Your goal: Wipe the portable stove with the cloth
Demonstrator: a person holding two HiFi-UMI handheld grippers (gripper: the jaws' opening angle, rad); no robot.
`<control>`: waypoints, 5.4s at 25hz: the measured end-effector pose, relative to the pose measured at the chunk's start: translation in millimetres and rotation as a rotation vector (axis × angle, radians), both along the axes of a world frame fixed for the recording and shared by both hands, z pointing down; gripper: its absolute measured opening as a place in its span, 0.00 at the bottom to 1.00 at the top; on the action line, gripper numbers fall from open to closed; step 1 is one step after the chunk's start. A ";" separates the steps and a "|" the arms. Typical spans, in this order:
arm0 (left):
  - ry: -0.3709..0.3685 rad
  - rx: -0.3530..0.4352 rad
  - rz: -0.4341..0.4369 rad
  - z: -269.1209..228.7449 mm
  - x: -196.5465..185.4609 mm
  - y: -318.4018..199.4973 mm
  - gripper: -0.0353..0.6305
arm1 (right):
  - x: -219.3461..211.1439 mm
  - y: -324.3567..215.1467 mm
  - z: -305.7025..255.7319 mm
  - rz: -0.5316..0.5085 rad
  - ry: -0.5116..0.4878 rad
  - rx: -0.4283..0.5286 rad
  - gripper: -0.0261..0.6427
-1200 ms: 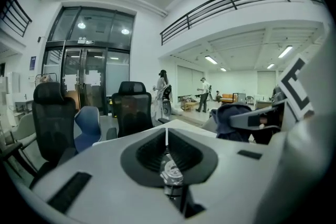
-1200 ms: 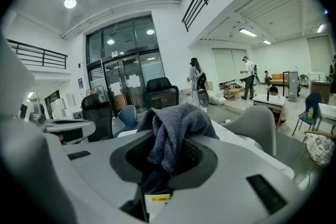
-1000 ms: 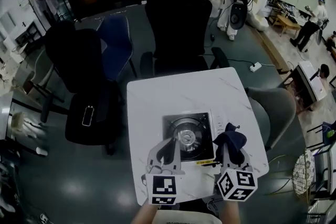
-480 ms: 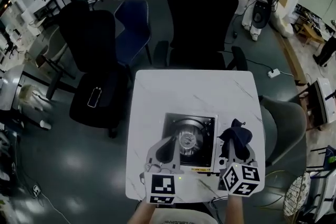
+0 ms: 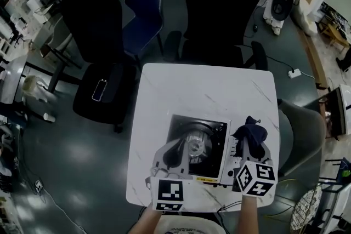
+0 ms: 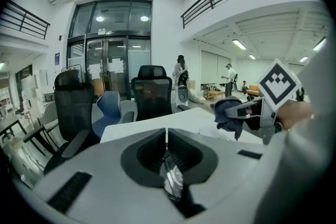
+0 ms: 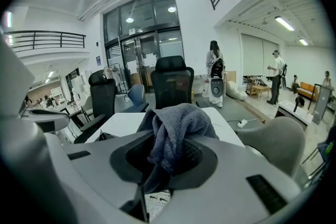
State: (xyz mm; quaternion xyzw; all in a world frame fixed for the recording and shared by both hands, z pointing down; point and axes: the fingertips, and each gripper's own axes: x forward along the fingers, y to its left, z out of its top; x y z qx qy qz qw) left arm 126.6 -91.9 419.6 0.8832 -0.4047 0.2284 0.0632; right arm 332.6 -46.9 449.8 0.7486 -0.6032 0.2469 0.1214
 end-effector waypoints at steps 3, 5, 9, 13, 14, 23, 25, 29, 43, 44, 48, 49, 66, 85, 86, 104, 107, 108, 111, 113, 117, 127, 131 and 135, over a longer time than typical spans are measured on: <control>-0.008 -0.010 -0.002 5.4 3.0 -4.8 0.09 | 3.6 -9.8 8.3 -0.017 0.002 -0.020 0.16; -0.012 -0.018 -0.004 9.2 3.8 -6.3 0.09 | 5.2 -15.0 15.2 -0.029 0.004 -0.038 0.16; -0.020 -0.032 -0.008 16.2 4.2 -10.7 0.09 | 8.2 -26.3 27.7 -0.058 0.015 -0.077 0.16; -0.026 -0.046 -0.017 23.0 3.4 -15.7 0.09 | 8.5 -37.3 40.2 -0.081 0.017 -0.114 0.16; -0.026 -0.049 -0.019 24.1 3.1 -16.5 0.09 | 8.2 -39.6 43.2 -0.088 0.019 -0.123 0.16; -0.027 -0.072 -0.043 32.7 -5.8 -20.7 0.09 | 5.9 -55.2 71.5 -0.132 0.023 -0.229 0.16; -0.027 -0.079 -0.046 34.4 -8.2 -20.2 0.09 | 5.1 -55.3 73.8 -0.129 0.014 -0.242 0.16; -0.015 -0.090 -0.044 37.4 -9.6 -18.8 0.09 | 5.4 -56.2 76.8 -0.127 0.016 -0.258 0.16; 0.001 -0.086 0.011 30.2 -16.6 -10.1 0.09 | -1.5 -29.8 76.2 -0.073 0.024 -0.308 0.16; 0.002 -0.086 0.015 29.6 -18.5 -9.0 0.09 | -3.2 -26.5 76.0 -0.072 0.024 -0.313 0.16; 0.009 -0.083 0.028 27.6 -24.2 -4.3 0.09 | -9.8 -11.4 77.1 -0.068 0.022 -0.332 0.16; 0.010 -0.082 0.032 27.1 -25.1 -2.7 0.09 | -11.4 -7.2 77.3 -0.067 0.021 -0.337 0.16; 0.027 -0.068 0.113 14.4 -34.1 22.1 0.09 | -38.8 60.1 79.2 -0.030 0.001 -0.413 0.16; 0.039 -0.053 0.172 8.0 -43.8 46.8 0.09 | -66.1 117.7 84.4 0.021 0.009 -0.474 0.16; 0.039 -0.053 0.174 8.0 -44.1 47.2 0.09 | -66.6 119.0 84.2 0.023 0.010 -0.477 0.16; 0.053 -0.066 0.235 5.6 -35.6 54.4 0.09 | -93.9 157.7 87.6 0.039 -0.012 -0.564 0.16; 0.055 -0.069 0.233 6.8 -37.7 53.5 0.09 | -99.3 159.7 89.5 0.043 -0.013 -0.573 0.16; 0.055 -0.070 0.232 7.2 -38.7 53.1 0.09 | -101.1 160.3 89.9 0.042 -0.015 -0.575 0.16; 0.055 -0.071 0.229 7.5 -42.0 52.0 0.09 | -109.5 162.4 91.2 0.032 -0.033 -0.582 0.16; 0.055 -0.068 0.227 7.5 -43.6 51.1 0.09 | -116.6 163.6 93.0 0.020 -0.042 -0.588 0.16; 0.058 -0.067 0.219 6.4 -47.0 49.3 0.09 | -133.6 162.1 97.2 -0.019 -0.062 -0.603 0.16; 0.060 -0.064 0.194 6.1 -56.9 47.9 0.09 | -169.8 150.0 101.8 -0.122 -0.099 -0.617 0.16; 0.061 -0.063 0.180 5.8 -62.7 46.4 0.09 | -189.5 139.7 101.2 -0.178 -0.130 -0.604 0.16; 0.062 -0.061 0.158 4.6 -70.3 45.0 0.09 | -206.7 130.3 100.9 -0.227 -0.130 -0.604 0.16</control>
